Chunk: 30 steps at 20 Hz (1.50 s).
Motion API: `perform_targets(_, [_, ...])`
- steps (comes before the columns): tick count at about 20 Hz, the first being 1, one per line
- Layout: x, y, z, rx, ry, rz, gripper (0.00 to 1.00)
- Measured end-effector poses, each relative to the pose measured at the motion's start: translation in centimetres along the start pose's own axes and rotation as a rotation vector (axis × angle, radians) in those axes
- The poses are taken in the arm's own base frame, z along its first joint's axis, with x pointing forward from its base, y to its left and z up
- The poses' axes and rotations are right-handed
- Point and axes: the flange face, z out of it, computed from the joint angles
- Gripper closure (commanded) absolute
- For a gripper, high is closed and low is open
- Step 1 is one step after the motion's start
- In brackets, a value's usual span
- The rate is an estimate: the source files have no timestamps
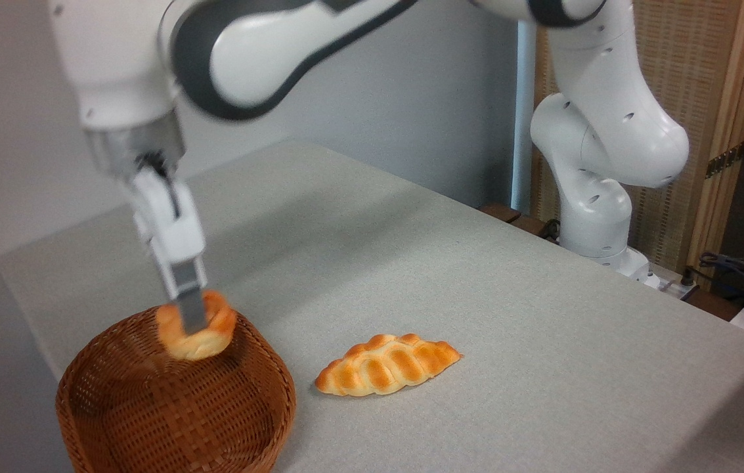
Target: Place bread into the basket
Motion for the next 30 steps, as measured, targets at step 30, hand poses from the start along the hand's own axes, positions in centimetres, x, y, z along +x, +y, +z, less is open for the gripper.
perform_targets(30, [-12.1, 3.0, -11.5, -0.013, -0.033, -0.123, 0.0])
